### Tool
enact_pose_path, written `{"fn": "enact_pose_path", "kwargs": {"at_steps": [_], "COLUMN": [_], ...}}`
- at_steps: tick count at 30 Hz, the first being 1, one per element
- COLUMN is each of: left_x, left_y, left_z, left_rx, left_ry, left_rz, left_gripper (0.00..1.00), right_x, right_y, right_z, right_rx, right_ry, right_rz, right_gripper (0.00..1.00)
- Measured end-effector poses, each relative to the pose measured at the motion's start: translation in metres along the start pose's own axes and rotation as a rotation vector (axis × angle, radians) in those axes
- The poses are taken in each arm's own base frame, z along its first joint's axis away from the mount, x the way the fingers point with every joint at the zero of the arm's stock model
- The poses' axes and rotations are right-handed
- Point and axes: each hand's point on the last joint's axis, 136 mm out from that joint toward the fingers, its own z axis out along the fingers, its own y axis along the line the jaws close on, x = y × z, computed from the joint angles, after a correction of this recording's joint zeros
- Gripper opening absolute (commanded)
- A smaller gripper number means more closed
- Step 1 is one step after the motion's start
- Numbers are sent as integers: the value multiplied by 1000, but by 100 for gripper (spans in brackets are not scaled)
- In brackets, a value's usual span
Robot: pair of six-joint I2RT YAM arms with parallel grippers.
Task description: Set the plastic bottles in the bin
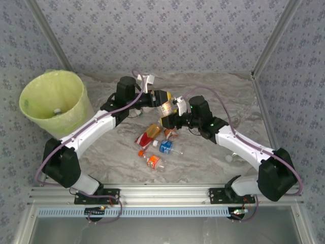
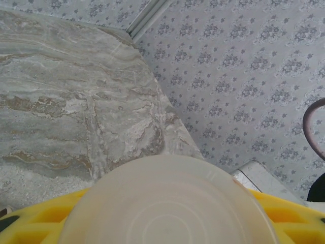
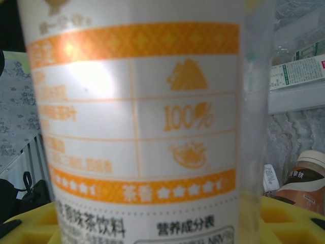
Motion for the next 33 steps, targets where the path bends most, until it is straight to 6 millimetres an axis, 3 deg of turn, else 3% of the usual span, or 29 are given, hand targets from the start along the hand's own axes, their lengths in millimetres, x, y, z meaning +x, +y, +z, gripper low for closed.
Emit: {"fn": "enact_pose_path", "kwargs": {"at_steps": [7,14,15,16,25,33], "left_x": [0,7,9,10,5,-18], "left_y": [2,25,28,31,56,60], "left_z": [-3,-11,-12,-14,-46,-84], "left_rx": [-22,-156,-176,-197,-427,-607], "left_ry": [-2,9,13,14,-20,-87], "left_rz": [7,17,19,24,104,210], "left_gripper": [47,45,44,44,42,42], "right_x": [0,7,9,10,5,22], "right_y": [0,-8,-9,-11,-40,-92], "right_z": [0,-1,-3,-4,-25,-48], "right_rx": [1,50,63,80,285,513], "right_ry": [0,26,35,43,13,-41], "right_rz": [-2,-29,-37,-41,-76,24], "right_gripper": [72,84,88,99,100,100]}}
